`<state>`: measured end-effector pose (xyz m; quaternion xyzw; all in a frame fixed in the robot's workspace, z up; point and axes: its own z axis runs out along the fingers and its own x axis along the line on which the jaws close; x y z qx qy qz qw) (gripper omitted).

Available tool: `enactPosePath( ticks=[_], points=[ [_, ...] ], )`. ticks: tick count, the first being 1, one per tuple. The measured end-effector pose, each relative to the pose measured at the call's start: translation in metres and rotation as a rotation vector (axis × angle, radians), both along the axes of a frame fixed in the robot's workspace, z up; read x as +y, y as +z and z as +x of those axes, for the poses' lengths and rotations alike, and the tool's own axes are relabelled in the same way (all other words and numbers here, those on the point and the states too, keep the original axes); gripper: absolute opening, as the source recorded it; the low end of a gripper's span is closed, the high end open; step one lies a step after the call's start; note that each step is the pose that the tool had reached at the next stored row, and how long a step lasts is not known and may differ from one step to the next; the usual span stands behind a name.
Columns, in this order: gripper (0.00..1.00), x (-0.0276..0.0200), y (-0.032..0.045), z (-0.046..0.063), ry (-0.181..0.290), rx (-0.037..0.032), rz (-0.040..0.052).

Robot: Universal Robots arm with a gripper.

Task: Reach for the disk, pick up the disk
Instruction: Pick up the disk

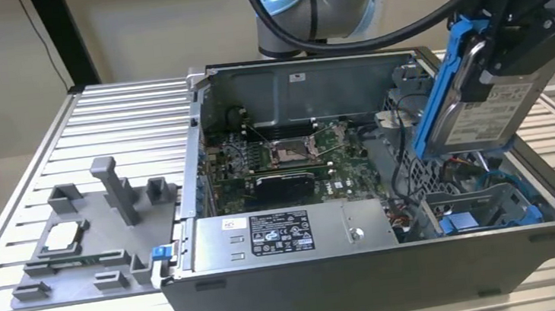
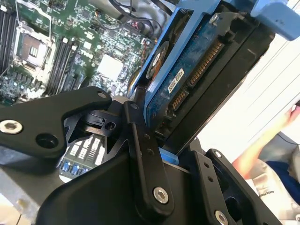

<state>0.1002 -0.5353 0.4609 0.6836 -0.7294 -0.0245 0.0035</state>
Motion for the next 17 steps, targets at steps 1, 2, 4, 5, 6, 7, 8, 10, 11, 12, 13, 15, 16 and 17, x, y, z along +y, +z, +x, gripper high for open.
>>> enactPosePath(
  ticks=[1,2,4,5,6,7,8,10,11,12,13,15,16,17],
  points=[
    [0.00,-0.0018,0.0000,0.000,0.000,0.0000,0.0000],
    [0.00,-0.0035,-0.0001,0.000,0.000,0.0000,0.0001],
    [0.00,-0.0069,-0.0001,0.000,0.000,0.0000,0.0001],
    [0.00,-0.0089,-0.0001,0.000,0.000,0.0000,0.0001],
    [0.00,-0.0108,-0.0001,0.000,0.000,0.0000,0.0001],
    [0.00,-0.0127,0.0000,0.000,0.000,0.0000,0.0000],
    [0.00,-0.0146,-0.0001,0.000,0.000,0.0000,0.0001],
    [0.00,-0.0186,-0.0001,0.000,0.000,0.0000,0.0001],
    [0.00,-0.0211,-0.0001,0.000,0.000,0.0000,0.0001],
    [0.00,-0.0235,-0.0001,0.000,0.000,0.0000,0.0001],
    [0.00,-0.0256,-0.0001,0.000,0.000,0.0000,0.0001],
    [0.00,-0.0302,-0.0002,0.000,0.000,0.0000,0.0001],
    [0.00,-0.0326,-0.0003,0.000,0.000,0.0000,0.0001],
    [0.00,-0.0352,-0.0004,0.000,0.000,0.0000,0.0001]
  ],
)
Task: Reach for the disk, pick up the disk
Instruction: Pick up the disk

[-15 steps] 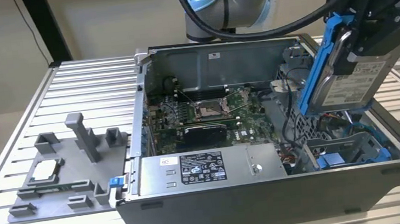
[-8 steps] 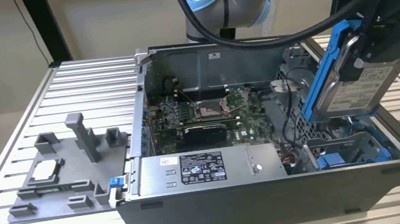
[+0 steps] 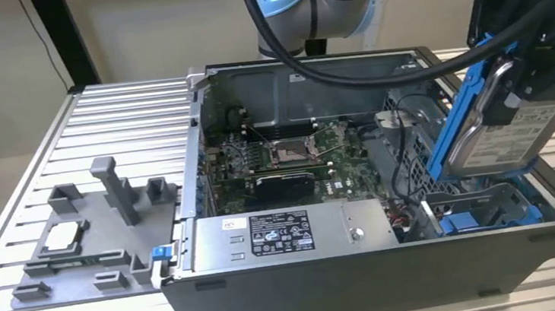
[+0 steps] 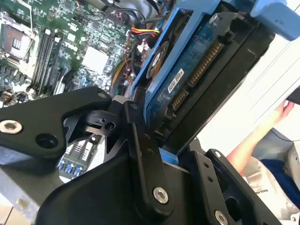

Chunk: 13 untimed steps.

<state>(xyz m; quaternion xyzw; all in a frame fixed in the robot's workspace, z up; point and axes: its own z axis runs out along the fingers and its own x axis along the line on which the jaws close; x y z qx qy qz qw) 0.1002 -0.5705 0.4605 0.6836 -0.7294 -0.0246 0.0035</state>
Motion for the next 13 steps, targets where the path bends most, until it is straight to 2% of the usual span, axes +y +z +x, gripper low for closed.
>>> enactPosePath(
  ticks=[3,5,13],
  points=[
    [0.00,-0.0070,-0.0006,0.000,0.000,0.0000,0.0000],
    [0.00,-0.0096,-0.0012,0.000,0.000,0.0000,0.0003],
    [0.00,-0.0157,-0.0032,0.000,0.000,0.0004,0.0027]
  ],
)
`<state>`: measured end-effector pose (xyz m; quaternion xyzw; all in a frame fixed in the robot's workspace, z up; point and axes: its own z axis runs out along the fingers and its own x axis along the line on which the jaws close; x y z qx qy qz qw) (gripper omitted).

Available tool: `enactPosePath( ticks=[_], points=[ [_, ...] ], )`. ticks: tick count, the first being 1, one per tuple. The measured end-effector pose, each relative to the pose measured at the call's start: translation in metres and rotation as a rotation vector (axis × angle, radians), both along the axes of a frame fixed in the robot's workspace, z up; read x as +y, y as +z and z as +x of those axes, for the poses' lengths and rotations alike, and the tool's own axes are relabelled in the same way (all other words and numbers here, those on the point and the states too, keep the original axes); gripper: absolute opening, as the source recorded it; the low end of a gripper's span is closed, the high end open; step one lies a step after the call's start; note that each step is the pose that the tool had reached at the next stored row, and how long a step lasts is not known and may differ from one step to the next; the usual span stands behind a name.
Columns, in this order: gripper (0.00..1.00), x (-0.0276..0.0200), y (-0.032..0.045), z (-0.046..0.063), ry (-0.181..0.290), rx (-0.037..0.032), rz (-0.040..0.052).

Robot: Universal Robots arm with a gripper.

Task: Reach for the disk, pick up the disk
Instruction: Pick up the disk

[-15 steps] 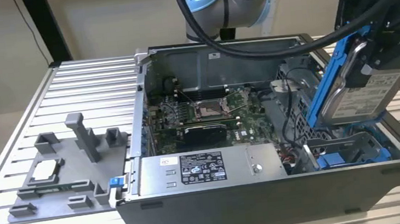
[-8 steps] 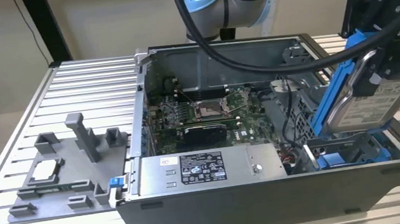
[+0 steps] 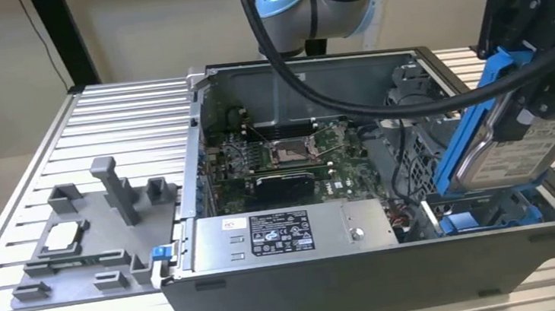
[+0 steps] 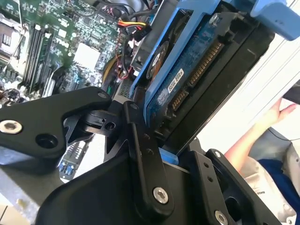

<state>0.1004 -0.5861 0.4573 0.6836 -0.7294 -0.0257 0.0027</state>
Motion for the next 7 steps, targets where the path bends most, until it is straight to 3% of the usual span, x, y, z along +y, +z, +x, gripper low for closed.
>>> enactPosePath(
  ticks=[7],
  points=[
    [0.00,-0.0006,0.0000,0.0000,0.000,0.0000,0.0000]
  ],
)
